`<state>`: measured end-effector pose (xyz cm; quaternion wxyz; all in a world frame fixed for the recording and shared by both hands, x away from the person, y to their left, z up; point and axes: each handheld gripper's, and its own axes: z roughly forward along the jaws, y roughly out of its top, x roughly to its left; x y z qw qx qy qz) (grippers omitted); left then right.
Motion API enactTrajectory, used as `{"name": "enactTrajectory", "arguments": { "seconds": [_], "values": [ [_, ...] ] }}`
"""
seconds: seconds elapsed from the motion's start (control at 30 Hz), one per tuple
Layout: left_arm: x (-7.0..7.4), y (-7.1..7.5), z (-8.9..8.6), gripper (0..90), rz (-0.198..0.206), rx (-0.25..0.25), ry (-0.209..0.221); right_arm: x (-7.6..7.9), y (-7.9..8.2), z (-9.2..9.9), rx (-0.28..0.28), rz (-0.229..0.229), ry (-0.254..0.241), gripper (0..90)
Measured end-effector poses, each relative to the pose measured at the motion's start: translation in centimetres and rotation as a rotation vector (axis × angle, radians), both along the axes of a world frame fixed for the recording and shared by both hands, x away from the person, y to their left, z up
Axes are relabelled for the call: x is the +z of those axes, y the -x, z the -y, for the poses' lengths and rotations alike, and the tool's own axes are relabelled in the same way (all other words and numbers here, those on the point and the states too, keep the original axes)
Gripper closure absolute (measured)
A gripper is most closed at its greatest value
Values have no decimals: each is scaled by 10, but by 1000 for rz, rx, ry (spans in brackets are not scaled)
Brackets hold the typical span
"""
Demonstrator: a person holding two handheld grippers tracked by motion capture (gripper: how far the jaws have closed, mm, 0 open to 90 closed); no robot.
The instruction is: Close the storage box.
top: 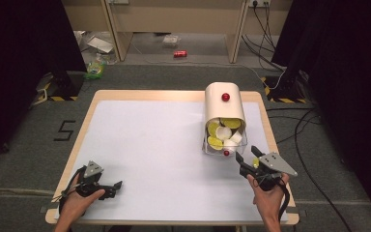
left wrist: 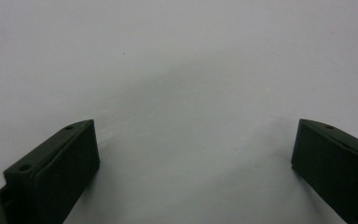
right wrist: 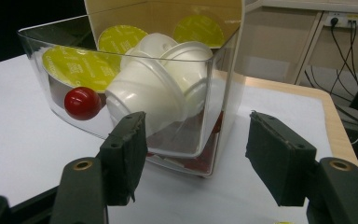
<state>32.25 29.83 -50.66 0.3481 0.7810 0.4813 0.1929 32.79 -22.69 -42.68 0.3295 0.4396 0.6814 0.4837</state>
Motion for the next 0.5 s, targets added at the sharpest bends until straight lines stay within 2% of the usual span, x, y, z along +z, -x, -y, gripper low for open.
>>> {"name": "enactTrajectory", "arguments": {
  "seconds": [0.5],
  "values": [
    [0, 0, 0, 0, 0, 1, 2, 1, -5, 4, -17, 3, -13, 375]
  ]
}}
